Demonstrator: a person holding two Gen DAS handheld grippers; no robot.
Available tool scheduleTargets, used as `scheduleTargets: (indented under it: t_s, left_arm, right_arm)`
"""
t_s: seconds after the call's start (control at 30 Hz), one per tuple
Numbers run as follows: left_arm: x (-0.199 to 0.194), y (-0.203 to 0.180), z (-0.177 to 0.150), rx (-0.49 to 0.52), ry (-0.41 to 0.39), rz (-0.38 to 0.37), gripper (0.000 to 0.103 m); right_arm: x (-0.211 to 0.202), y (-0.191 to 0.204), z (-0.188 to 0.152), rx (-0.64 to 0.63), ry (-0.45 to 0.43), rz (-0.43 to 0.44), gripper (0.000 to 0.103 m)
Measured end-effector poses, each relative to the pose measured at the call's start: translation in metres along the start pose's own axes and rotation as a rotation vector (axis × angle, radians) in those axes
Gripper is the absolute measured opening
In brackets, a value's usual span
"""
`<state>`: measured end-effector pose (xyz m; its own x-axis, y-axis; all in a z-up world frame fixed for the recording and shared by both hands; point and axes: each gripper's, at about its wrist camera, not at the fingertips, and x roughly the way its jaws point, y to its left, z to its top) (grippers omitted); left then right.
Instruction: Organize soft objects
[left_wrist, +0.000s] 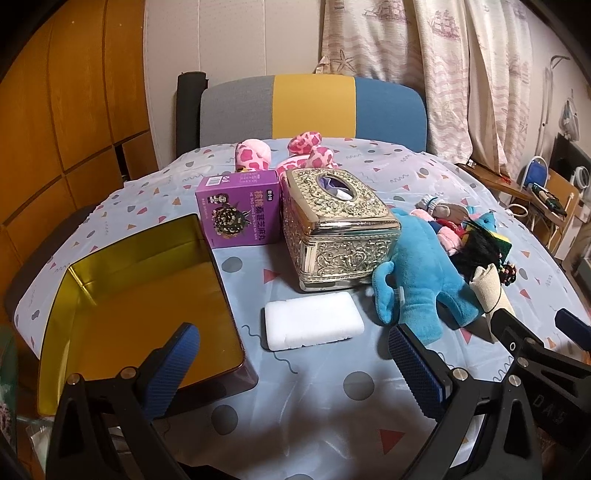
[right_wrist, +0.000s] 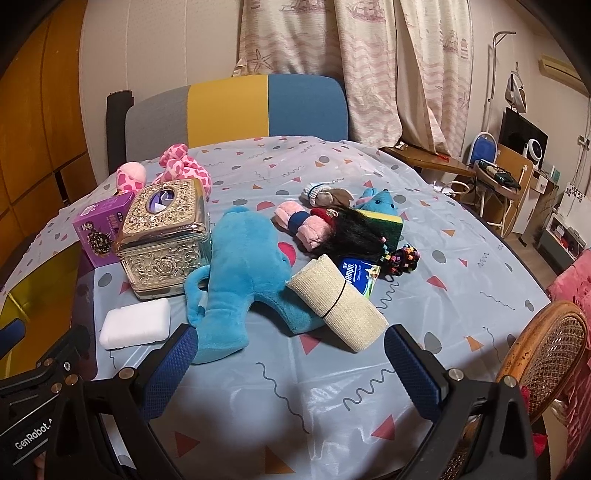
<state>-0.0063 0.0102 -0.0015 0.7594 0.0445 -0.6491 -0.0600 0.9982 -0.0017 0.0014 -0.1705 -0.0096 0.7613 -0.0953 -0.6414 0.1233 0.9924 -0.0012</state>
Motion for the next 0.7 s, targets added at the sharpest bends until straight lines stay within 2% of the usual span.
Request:
scheduleTargets:
  t_s: [0.7]
  left_arm:
    - [0.0009, -0.0021, -0.0007, 0.004, 0.005, 0.000, 0.103]
  right_arm:
    - [0.0013, -0.0020, -0.0004, 0.002, 0.005, 0.006, 0.103]
